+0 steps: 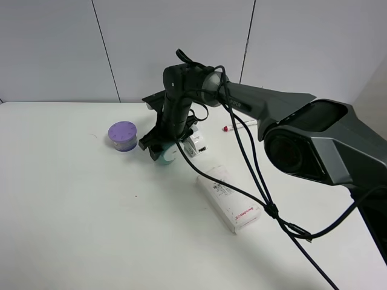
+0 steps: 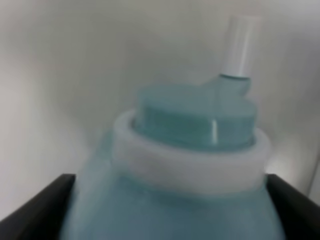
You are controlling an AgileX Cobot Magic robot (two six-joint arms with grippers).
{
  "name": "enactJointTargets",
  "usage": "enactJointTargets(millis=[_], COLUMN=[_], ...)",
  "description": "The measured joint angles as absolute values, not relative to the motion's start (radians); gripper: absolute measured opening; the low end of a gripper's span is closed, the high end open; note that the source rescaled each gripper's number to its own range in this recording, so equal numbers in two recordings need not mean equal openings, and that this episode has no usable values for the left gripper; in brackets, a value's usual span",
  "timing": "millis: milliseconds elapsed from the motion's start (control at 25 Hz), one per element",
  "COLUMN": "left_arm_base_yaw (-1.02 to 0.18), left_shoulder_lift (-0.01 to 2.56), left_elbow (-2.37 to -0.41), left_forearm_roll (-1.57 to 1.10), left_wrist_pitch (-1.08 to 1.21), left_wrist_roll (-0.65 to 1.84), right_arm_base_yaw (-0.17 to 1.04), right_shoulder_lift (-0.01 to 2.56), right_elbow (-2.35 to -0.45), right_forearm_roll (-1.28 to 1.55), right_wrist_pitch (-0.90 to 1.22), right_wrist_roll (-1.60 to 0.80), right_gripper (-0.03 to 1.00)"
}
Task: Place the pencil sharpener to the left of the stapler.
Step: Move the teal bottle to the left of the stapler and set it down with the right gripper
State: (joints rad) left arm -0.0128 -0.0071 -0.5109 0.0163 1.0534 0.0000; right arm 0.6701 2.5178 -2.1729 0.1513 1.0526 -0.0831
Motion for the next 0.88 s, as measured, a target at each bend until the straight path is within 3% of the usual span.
enactJointTargets(millis=[80,160,520,760,880], left_arm_base_yaw=[-0.013,-0.013,-0.013,-0.013,-0.013], left_shoulder_lift=[-0.007,-0.007,-0.007,-0.007,-0.007], left_elbow=[-0.511,-0.511,-0.511,-0.511,-0.511], left_forearm_roll=[0.016,0.016,0.016,0.016,0.016], left_wrist_pitch=[1.053,1.053,1.053,1.053,1.053], left_wrist_roll=[0.0,0.0,0.0,0.0,0.0], right_arm_base_yaw=[0.67,0.67,0.67,0.672,0.678], right_shoulder_lift=[2.516,2.516,2.516,2.505,2.492], right_elbow=[-2.174,-2.174,-2.176,-2.176,-2.202], right_forearm_roll=[0.155,0.156,0.156,0.156,0.167], right_wrist_pitch=[1.044,1.044,1.046,1.029,1.016], right_wrist_roll=[-0.083,-0.083,-0.08,-0.08,-0.08], right_gripper=[0.27,0.31,0.33,0.6,0.63])
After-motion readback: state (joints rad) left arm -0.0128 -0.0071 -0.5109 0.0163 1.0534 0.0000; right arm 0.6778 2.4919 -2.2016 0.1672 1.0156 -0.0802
